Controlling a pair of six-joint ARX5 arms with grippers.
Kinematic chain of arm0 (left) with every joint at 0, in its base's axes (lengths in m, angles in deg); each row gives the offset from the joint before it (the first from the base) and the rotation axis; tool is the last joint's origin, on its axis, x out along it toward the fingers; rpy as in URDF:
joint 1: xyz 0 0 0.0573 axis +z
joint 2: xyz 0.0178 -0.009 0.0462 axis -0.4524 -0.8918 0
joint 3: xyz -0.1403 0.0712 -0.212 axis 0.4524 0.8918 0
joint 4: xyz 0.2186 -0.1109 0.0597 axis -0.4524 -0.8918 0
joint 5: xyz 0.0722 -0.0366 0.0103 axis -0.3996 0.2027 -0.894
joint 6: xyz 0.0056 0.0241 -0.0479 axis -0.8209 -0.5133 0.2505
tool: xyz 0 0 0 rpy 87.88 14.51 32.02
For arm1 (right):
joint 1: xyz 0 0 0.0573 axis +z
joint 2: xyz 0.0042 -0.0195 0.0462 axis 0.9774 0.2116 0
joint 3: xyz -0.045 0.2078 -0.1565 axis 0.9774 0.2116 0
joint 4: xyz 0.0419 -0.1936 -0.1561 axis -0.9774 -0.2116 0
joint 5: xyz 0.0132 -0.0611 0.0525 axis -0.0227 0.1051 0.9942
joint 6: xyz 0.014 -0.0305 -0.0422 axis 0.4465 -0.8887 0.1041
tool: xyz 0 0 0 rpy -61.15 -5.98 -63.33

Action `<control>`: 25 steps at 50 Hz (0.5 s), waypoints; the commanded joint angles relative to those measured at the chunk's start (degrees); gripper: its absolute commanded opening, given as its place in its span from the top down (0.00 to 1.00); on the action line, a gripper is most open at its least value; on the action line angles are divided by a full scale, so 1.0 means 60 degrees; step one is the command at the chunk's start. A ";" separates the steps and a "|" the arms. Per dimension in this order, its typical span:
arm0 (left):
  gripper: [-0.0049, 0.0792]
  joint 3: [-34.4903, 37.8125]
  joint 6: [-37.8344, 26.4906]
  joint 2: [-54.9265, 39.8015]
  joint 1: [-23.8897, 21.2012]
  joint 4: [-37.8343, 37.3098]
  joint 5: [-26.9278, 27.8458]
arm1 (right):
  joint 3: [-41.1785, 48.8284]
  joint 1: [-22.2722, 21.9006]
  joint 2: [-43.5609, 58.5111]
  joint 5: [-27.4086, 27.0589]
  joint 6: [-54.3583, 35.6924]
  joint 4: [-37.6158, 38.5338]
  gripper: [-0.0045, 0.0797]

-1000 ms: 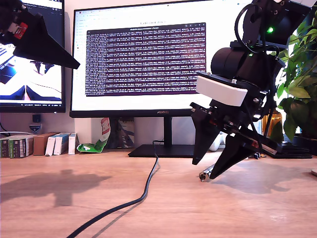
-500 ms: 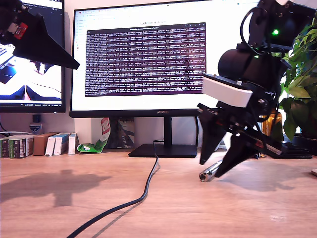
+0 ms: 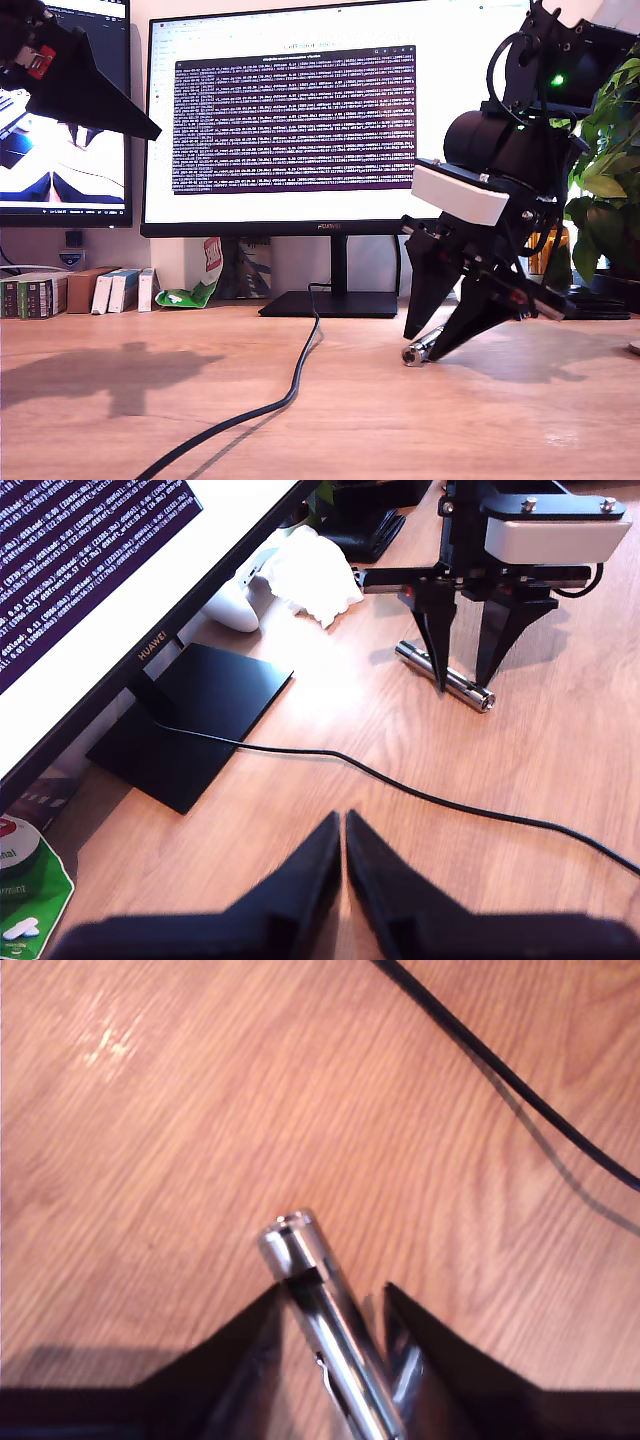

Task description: Pick the metallic laser pointer with your right arm, pass it to your left arm, then place it down to the left side of the table

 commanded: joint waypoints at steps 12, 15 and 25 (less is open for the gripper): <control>0.97 -0.0066 -0.0040 -0.0033 -0.0018 0.0018 0.0015 | 0.0084 -0.0055 0.0816 0.0528 0.0018 -0.0022 0.83; 0.97 -0.0066 -0.0040 -0.0033 -0.0018 -0.0004 -0.0007 | 0.0084 -0.0138 0.0816 0.0583 0.0040 0.0000 0.91; 0.97 -0.0066 -0.0040 -0.0033 -0.0018 -0.0036 0.0000 | 0.0084 -0.0251 0.0750 0.0597 0.0098 0.0146 0.96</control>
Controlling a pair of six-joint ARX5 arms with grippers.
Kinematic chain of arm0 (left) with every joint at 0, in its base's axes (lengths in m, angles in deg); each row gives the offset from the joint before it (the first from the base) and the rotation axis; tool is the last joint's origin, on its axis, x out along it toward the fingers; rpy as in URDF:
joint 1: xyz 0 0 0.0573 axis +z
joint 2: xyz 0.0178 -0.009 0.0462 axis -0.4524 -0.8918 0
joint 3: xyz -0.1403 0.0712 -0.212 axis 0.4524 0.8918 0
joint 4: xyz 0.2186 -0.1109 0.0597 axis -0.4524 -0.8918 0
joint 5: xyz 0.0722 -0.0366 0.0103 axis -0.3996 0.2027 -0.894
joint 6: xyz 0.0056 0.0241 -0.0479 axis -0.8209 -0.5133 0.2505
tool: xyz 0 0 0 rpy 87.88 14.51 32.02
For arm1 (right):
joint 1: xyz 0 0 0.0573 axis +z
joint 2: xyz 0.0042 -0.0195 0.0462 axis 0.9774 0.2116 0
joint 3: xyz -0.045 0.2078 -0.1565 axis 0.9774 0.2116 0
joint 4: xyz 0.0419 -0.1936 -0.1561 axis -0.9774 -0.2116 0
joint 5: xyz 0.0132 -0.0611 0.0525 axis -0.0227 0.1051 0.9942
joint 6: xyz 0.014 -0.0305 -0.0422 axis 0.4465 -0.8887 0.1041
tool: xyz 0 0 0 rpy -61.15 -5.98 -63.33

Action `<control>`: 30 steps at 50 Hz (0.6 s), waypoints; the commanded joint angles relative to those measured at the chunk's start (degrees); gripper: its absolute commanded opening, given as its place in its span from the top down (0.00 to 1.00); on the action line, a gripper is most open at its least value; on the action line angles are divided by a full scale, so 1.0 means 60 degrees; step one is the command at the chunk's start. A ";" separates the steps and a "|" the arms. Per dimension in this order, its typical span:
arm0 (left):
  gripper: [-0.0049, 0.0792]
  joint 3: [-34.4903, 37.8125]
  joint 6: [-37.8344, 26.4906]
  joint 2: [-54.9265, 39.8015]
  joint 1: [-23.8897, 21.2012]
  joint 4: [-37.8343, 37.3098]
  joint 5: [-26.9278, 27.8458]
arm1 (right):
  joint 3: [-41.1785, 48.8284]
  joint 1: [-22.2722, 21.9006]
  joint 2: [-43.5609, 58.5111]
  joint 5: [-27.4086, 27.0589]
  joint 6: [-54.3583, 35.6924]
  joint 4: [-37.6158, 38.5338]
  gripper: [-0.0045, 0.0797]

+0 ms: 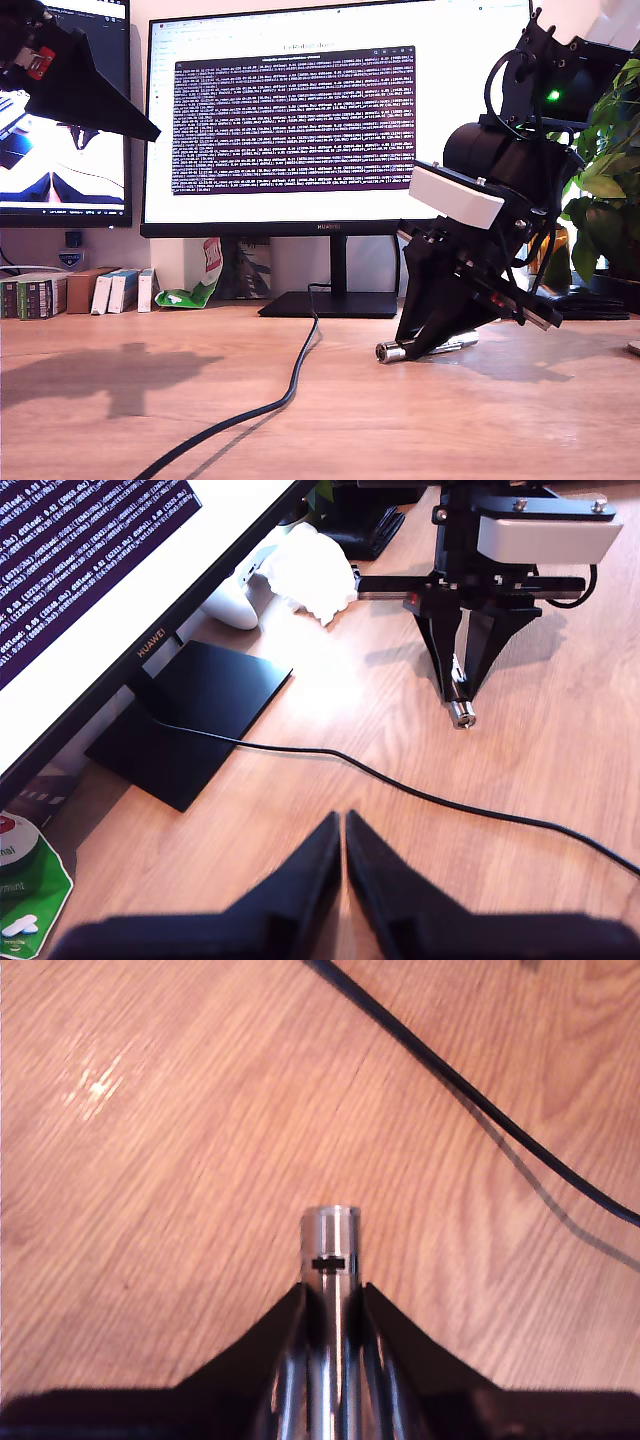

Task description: Pick the metallic laser pointer with your right arm, pass it to your left arm, then place it down to the left side of the table

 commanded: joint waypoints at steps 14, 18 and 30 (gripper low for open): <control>0.88 -0.0066 -0.0025 -0.0033 -0.0018 0.0382 0.0240 | 0.0168 0.0313 -0.0546 -0.0004 0.0772 0.0892 0.96; 0.77 -0.0066 0.0040 -0.0033 -0.0018 0.0758 0.0463 | 0.0164 0.0433 -0.0947 0.0000 0.1450 0.1315 0.96; 0.68 -0.0066 0.0080 -0.0033 -0.0018 0.1953 0.0579 | 0.0055 0.0699 -0.1960 0.0404 0.3825 0.2014 0.96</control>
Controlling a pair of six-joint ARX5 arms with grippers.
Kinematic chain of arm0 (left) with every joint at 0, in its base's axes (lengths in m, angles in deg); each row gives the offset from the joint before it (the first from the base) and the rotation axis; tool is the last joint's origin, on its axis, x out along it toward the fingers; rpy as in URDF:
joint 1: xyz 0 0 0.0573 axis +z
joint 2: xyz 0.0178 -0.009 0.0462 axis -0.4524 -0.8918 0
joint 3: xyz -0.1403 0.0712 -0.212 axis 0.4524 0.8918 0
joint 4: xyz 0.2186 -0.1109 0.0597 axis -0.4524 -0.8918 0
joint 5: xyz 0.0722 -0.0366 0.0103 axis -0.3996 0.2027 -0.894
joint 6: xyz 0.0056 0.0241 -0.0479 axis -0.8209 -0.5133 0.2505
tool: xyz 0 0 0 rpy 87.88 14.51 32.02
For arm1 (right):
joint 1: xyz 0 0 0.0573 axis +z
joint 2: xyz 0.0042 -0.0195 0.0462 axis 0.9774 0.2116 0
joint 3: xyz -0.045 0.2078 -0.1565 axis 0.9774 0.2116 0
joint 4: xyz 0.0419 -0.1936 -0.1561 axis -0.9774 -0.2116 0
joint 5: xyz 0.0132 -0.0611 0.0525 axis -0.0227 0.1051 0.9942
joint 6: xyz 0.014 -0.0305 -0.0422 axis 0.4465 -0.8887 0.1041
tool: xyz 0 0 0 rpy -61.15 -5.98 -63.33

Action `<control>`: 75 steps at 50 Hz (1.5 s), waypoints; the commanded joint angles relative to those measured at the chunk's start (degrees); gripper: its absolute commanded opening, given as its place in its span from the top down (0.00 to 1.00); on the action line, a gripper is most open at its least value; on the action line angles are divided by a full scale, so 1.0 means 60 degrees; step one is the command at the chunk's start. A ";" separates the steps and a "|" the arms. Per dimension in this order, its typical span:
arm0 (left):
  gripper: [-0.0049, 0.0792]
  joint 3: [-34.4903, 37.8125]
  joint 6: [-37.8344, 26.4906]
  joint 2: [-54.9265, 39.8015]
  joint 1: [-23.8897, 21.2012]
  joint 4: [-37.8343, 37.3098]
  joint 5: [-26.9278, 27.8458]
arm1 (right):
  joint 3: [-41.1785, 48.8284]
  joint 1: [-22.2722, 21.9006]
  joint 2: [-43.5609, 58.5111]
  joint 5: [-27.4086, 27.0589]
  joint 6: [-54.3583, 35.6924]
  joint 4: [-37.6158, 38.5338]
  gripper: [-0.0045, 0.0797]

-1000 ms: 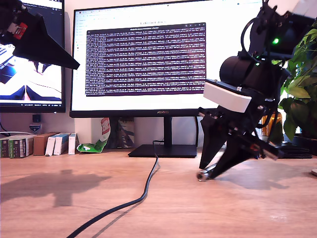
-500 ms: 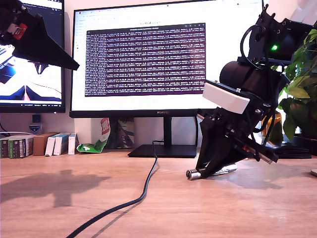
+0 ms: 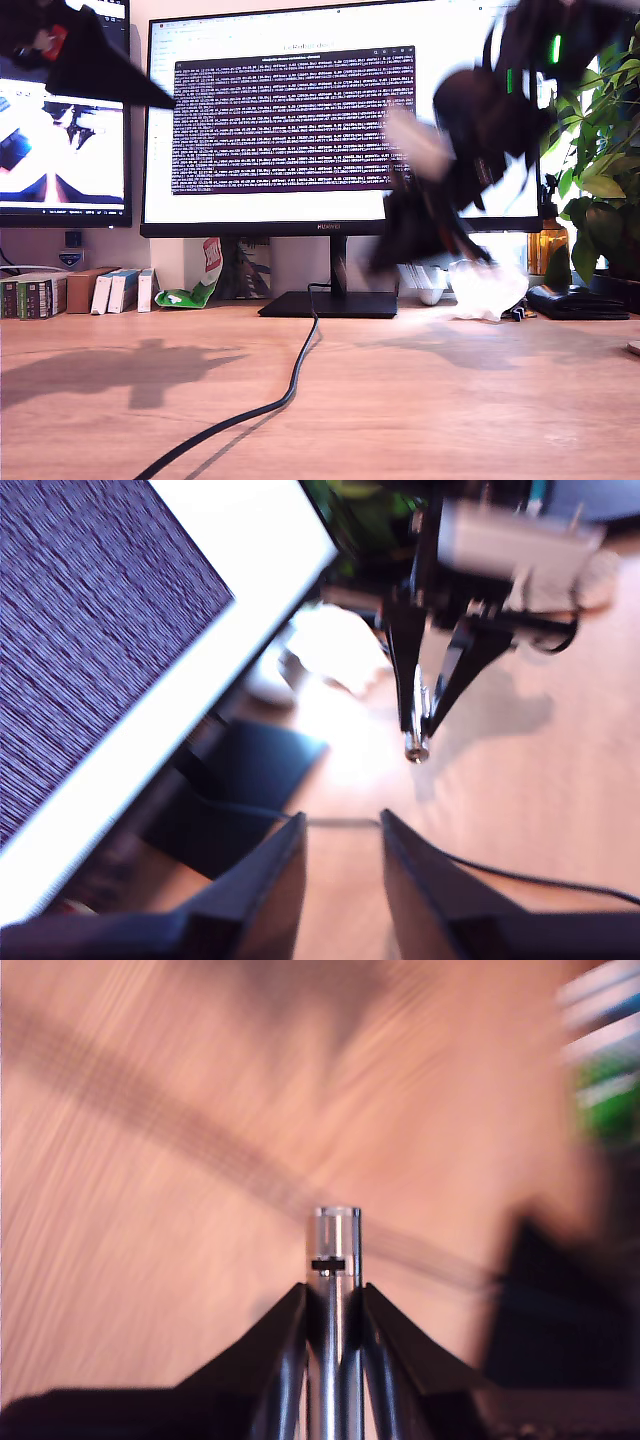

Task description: Pick the metallic laser pointer with your right arm, pass it to your left arm, then place it down to the left side of the table

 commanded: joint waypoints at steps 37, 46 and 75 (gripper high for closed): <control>0.57 -0.0066 0.1821 -0.1166 -0.0033 0.5686 0.3377 | -0.1333 0.1246 -0.3668 0.1752 0.4794 0.0699 0.96; 0.57 -0.0066 0.3053 -0.1723 -0.0160 0.7934 0.3727 | -0.1636 0.1523 -0.3697 0.1752 0.5217 0.0703 0.96; 0.57 -0.0098 0.4149 -0.2087 -0.1056 1.0816 0.3253 | -0.1636 0.2565 -0.3697 0.1752 0.5206 0.1275 0.96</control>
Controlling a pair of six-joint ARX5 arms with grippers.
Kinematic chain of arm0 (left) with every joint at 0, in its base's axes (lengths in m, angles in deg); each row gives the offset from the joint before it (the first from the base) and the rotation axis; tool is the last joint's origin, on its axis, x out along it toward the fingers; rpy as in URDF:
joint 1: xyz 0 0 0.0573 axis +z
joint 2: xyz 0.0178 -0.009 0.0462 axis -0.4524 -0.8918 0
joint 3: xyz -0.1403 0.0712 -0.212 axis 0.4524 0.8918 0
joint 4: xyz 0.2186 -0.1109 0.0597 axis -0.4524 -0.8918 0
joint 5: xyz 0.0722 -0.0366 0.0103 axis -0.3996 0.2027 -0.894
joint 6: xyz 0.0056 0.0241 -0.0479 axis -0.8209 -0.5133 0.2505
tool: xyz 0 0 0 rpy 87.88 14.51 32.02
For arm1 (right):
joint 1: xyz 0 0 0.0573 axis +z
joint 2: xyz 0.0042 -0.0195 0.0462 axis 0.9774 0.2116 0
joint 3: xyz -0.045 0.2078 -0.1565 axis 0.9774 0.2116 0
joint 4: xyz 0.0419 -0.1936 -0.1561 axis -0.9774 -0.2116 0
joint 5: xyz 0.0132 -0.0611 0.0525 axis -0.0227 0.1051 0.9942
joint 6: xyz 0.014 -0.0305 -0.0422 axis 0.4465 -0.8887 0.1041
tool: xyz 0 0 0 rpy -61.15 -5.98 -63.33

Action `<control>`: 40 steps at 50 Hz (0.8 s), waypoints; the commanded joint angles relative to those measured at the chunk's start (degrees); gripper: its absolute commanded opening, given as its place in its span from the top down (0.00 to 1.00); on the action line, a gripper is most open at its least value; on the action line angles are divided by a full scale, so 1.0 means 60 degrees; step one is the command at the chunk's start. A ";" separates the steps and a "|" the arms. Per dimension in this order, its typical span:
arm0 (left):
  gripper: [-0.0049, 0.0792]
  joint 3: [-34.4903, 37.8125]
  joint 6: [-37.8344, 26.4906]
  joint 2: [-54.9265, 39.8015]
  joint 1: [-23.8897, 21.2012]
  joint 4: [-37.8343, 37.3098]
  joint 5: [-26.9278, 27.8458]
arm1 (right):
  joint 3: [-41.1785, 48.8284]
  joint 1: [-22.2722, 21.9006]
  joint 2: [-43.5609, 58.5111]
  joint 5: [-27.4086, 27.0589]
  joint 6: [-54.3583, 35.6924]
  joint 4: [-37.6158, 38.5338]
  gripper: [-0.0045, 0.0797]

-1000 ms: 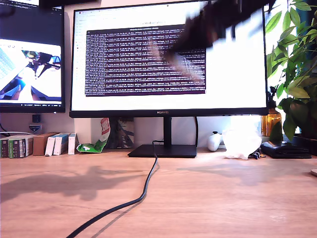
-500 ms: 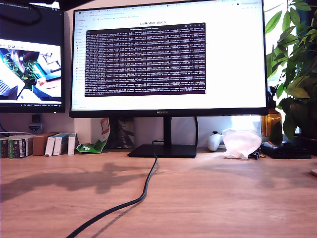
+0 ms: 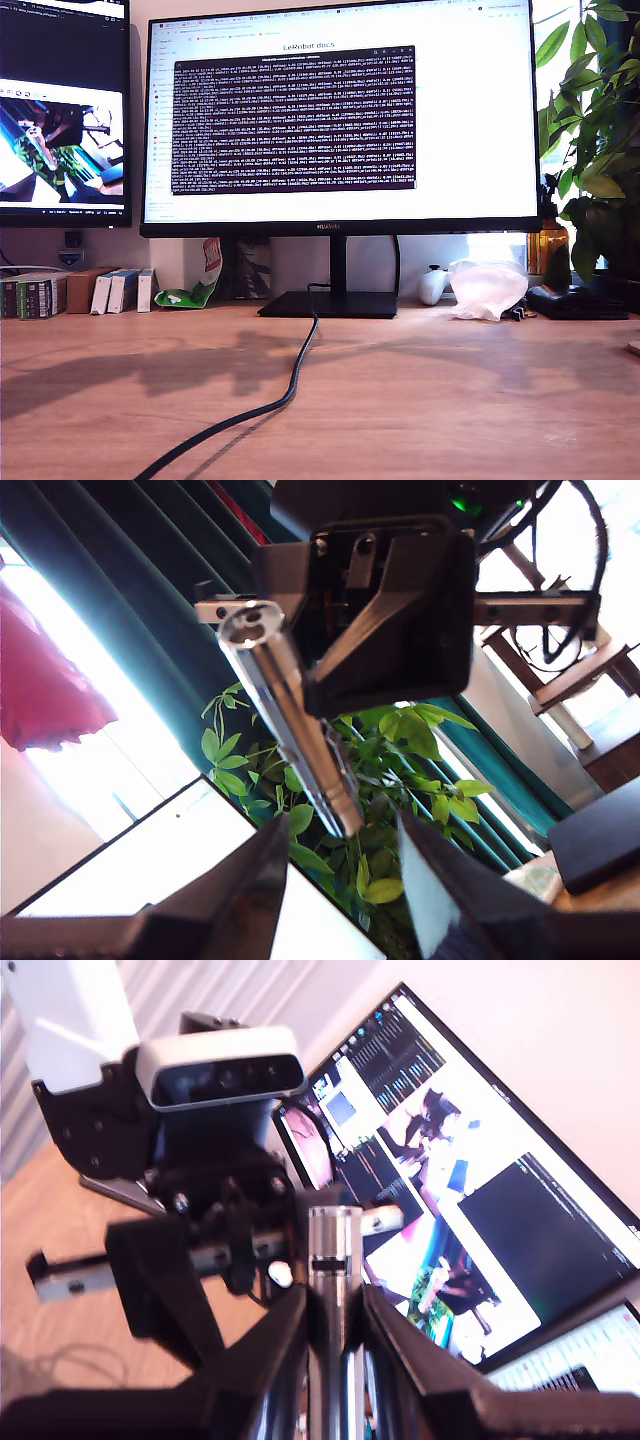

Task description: Pick the metallic laser pointer with your right arm, pass it to your left arm, then place it down to the left side of the table

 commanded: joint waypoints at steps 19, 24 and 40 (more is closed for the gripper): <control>0.57 -0.0211 0.0499 -0.0135 -0.0627 0.0736 -0.0164 | 0.0040 0.0780 0.0087 0.0044 0.0047 0.0066 0.96; 0.58 -0.0211 0.0601 -0.0135 -0.0739 0.1064 -0.0168 | 0.0040 0.0780 0.0087 0.0040 0.0047 -0.0011 0.96; 0.98 -0.0215 0.0743 -0.0135 -0.0889 0.1617 -0.0175 | 0.0040 0.0780 0.0087 0.0040 0.0051 -0.0102 0.96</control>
